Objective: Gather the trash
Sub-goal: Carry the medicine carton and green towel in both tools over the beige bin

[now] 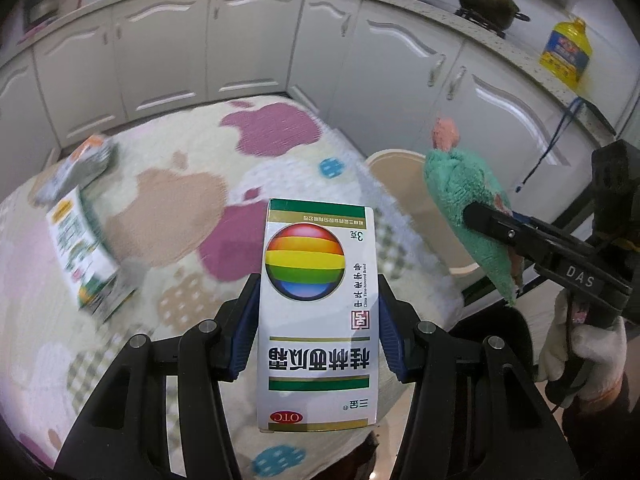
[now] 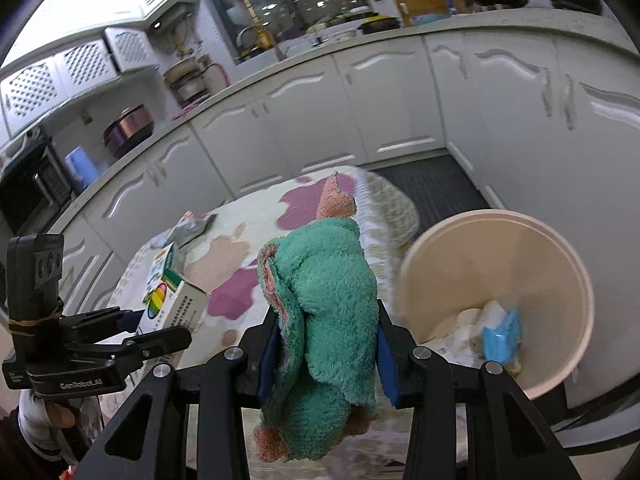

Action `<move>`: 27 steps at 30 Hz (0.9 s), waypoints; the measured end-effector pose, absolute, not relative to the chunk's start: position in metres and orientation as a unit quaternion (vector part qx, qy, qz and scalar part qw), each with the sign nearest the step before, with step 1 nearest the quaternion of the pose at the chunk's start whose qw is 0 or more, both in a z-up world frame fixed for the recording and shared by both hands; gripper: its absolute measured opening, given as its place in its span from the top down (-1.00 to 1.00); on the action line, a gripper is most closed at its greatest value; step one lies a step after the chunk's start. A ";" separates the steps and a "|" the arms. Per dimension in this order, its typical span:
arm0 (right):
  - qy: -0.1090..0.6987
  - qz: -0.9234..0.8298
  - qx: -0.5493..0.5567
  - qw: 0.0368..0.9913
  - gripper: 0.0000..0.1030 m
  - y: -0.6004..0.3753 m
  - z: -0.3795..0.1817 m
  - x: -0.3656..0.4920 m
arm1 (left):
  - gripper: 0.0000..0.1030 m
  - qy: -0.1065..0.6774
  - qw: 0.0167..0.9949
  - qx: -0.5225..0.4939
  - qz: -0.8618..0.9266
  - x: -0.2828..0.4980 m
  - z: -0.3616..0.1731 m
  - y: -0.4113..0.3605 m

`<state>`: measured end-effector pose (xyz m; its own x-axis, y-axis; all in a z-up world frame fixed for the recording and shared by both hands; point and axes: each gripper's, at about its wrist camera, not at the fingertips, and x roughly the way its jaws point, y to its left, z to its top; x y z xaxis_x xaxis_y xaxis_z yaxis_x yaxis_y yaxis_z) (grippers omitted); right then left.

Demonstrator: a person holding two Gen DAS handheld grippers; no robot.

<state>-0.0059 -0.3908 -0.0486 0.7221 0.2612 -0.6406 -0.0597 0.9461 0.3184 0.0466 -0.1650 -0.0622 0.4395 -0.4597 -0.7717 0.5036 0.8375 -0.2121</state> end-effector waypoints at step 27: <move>0.374 -0.035 0.209 0.903 0.22 -0.499 -0.073 -0.009 | 0.00 0.459 0.805 0.055 -0.371 0.096 -0.065 -0.331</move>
